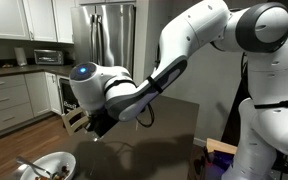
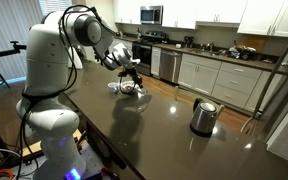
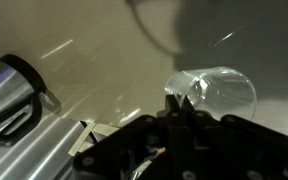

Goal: Empty the contents in the cup into the bowl

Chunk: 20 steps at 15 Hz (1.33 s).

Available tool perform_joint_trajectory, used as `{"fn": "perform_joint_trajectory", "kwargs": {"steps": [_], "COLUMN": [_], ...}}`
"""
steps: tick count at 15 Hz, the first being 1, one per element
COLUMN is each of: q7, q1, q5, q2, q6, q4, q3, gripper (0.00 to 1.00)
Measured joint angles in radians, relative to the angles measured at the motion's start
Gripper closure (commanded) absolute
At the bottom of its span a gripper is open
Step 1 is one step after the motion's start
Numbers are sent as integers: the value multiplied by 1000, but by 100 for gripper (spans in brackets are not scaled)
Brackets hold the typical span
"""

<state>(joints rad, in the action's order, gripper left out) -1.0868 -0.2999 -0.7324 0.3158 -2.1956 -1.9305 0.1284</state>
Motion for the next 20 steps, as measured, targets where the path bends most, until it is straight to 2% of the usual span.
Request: {"fn": "perform_joint_trajectory", "kwargs": {"steps": [7,20], "q7": [13,26], "q1": [85,91], "q5": [132,261], "q2": [-36,-30], "q6": [-152,-300], "q4": [-77,-183], "q3": [-53,-100], "gripper": [97,97]}}
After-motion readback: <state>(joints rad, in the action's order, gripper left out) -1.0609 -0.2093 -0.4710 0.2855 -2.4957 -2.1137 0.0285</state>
